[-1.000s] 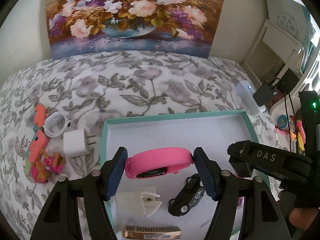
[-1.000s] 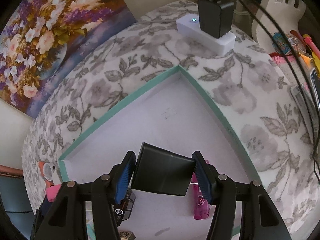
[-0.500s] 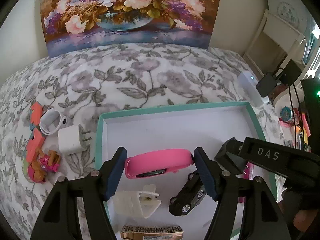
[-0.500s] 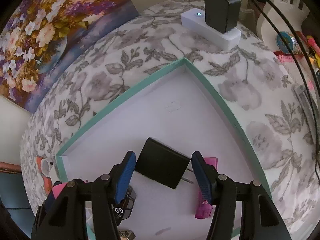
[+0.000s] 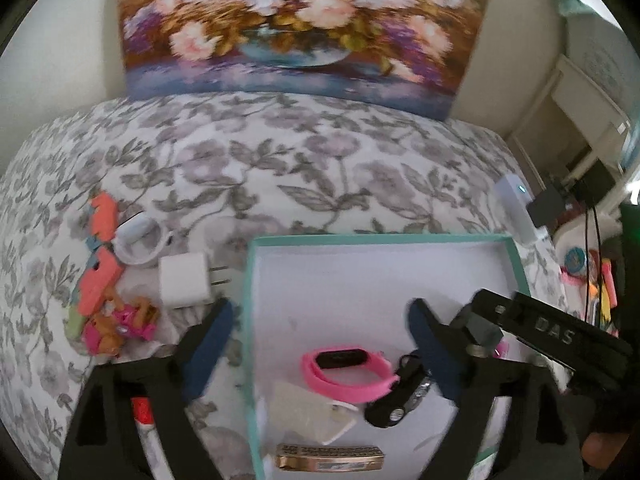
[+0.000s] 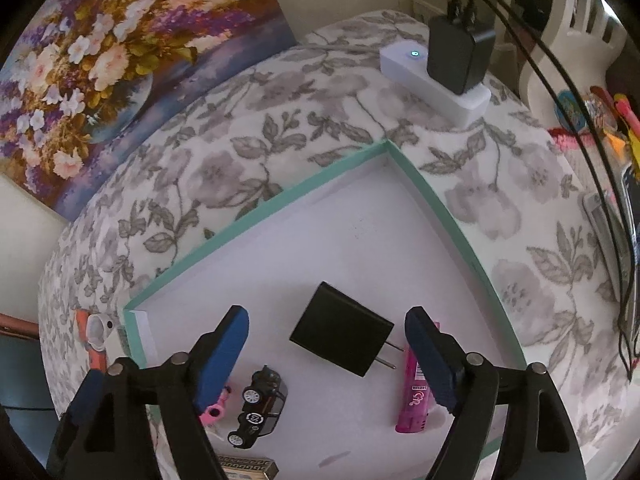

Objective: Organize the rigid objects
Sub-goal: 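Move both grippers back from the tray toward the pile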

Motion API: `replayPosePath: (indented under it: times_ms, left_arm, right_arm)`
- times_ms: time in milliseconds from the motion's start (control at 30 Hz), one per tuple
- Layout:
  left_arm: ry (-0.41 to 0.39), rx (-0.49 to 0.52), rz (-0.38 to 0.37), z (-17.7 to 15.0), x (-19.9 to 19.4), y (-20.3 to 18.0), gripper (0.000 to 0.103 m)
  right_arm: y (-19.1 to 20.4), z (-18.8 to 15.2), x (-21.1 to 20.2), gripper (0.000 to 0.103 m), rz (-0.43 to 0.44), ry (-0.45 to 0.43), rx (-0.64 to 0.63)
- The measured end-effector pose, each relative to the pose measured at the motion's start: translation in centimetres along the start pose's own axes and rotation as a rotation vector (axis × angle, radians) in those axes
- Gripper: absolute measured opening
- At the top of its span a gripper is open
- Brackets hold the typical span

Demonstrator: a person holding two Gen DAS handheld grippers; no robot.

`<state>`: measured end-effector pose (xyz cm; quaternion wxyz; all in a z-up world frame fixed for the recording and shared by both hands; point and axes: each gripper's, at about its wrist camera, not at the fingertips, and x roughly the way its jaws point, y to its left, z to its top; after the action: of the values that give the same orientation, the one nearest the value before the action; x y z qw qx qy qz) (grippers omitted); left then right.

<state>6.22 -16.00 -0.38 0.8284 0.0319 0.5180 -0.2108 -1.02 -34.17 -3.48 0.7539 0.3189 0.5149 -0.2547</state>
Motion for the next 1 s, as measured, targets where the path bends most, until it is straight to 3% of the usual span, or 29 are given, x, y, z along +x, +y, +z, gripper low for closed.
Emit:
replayPosePath:
  times_ms: [133,333,767,1000]
  left_arm:
    - [0.019,-0.084,0.031,0.4,-0.1,2.4,0.095]
    - [0.055,-0.225,0.087,0.3,0.2,5.7,0.096]
    - [0.090,-0.279,0.128,-0.1,-1.2,7.8,0.096]
    - [0.070,-0.310,0.143,-0.3,-3.1,9.4,0.096]
  right_arm:
    - [0.5,0.1,-0.7,0.103,-0.009,-0.032,-0.013]
    - [0.9,0.2,-1.3,0.103,-0.009,-0.061,-0.026]
    - [1.7,-0.2,-1.0,0.103,-0.063,-0.051,-0.062]
    - [4.8,-1.2,-2.6,0.103,-0.042,-0.076,-0.151]
